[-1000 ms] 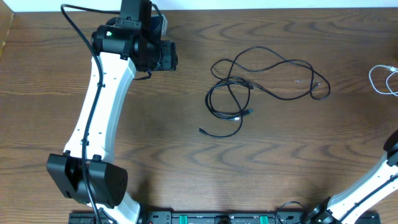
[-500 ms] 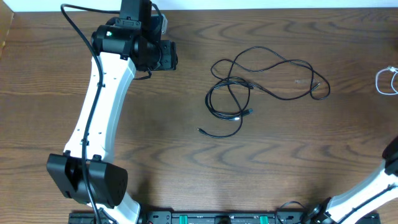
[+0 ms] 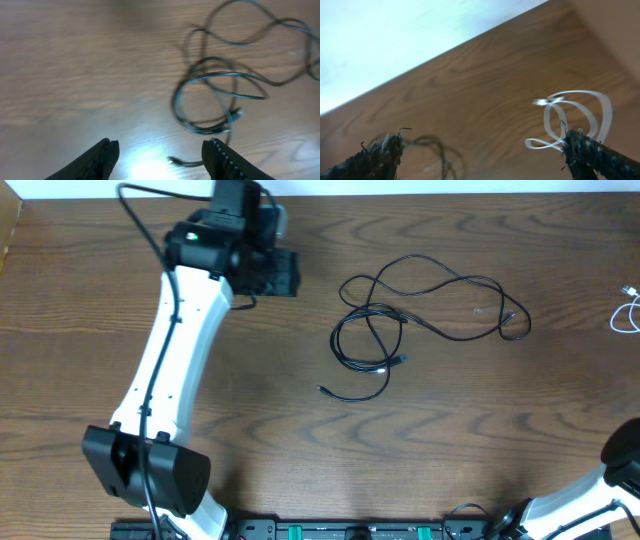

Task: Untangle cables
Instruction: 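Drop the white cable at the right edge and withdraw the right gripper, then grasp a black cable with the left gripper and lift it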

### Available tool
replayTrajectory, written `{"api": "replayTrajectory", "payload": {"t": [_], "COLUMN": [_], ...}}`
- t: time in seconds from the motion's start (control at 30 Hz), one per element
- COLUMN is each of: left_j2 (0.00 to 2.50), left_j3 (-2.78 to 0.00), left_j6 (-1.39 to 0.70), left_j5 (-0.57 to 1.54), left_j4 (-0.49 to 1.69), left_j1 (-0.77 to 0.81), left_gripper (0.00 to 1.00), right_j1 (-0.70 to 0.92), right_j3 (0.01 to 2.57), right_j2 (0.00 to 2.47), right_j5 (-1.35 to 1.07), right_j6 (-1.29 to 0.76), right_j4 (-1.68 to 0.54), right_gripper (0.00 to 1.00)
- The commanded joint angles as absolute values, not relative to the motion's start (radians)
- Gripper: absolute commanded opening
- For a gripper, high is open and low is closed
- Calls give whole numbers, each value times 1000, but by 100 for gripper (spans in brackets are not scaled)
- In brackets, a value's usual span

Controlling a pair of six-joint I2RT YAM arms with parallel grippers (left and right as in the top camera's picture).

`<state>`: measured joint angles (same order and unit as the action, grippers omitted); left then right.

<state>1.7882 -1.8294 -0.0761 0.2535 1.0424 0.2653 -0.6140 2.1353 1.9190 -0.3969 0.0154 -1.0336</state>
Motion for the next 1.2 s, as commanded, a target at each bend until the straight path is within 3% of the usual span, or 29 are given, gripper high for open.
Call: {"api": "replayTrajectory", "payload": {"t": [0.0, 0.13, 0.27, 0.53, 0.73, 0.93, 1.07, 1.17], "left_j2": [1853, 1942, 2027, 2138, 2209, 2233, 2231, 2210], "left_j3": [-1848, -1848, -1848, -1848, -1848, -1848, -1848, -1848], "left_j6": [-57, -292, -522, -682, -791, -787, -698, -590], "left_j5": [329, 352, 394, 408, 458, 455, 452, 429], "left_j4": [1005, 963, 980, 889, 783, 714, 655, 626], "left_j1": [329, 373, 378, 376, 379, 377, 374, 364], "left_gripper": [59, 59, 68, 85, 86, 61, 8, 8], "right_j1": [-546, -465, -401, -348, -342, -340, -332, -317], "right_j3": [2131, 2131, 2131, 2131, 2131, 2131, 2131, 2131], "right_j2": [1917, 1917, 1917, 1917, 1917, 1917, 1917, 1917], "right_j5": [-463, -463, -463, -463, -463, -463, -463, -463], "right_j6": [65, 69, 69, 85, 85, 84, 84, 84], "right_j4": [-1053, -1077, -1078, -1079, -1089, -1097, -1104, -1111], "right_gripper": [99, 99, 99, 99, 99, 99, 99, 99]}}
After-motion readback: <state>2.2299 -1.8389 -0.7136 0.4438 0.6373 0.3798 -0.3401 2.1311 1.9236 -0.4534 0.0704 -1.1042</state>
